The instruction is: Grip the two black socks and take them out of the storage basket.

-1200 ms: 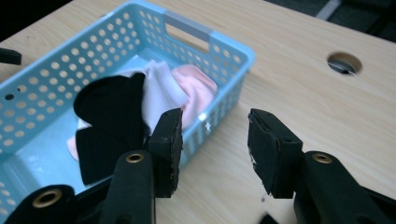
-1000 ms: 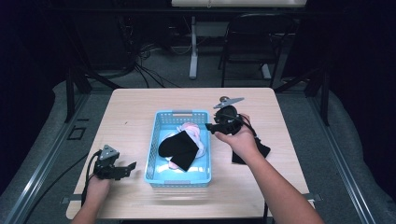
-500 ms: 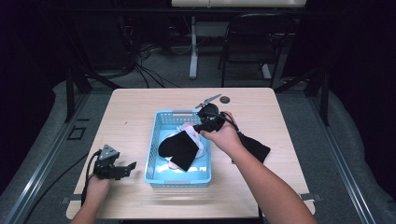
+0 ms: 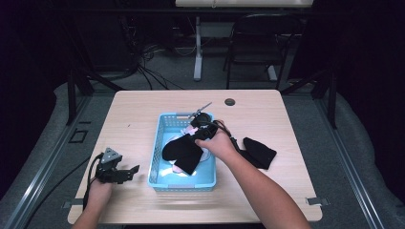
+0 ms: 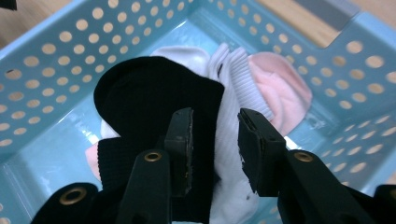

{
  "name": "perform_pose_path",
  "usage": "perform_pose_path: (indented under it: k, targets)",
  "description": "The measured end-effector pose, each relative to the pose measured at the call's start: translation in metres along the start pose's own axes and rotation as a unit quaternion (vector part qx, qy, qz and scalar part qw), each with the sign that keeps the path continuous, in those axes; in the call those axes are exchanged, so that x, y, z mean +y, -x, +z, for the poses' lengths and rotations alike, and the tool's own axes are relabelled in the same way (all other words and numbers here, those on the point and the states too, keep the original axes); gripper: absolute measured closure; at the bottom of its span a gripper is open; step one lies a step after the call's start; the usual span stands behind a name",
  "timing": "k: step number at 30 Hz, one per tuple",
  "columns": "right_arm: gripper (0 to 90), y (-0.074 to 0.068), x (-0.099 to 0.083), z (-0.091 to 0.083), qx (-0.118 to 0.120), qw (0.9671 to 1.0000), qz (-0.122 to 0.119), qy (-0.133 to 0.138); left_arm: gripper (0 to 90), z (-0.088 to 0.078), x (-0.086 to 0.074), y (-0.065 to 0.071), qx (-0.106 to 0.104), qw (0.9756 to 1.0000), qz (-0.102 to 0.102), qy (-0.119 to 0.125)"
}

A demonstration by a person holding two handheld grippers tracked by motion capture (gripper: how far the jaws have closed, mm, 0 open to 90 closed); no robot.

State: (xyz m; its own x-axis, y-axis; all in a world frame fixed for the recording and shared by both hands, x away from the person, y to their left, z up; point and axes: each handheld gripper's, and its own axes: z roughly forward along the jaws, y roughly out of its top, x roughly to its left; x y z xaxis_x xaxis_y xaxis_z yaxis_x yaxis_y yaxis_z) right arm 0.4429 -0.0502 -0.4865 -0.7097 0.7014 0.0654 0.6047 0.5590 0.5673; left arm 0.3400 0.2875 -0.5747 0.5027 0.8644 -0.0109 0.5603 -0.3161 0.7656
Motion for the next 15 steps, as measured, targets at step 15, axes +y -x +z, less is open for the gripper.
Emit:
perform_pose_path:
  k: [15]
  targets:
    - [85.9, -0.004, -0.004, 0.009, 0.007, 0.9988, -0.015, -0.045, 15.1, 0.0, 0.0, 0.0, 0.0, 1.0, 0.0, 0.001]
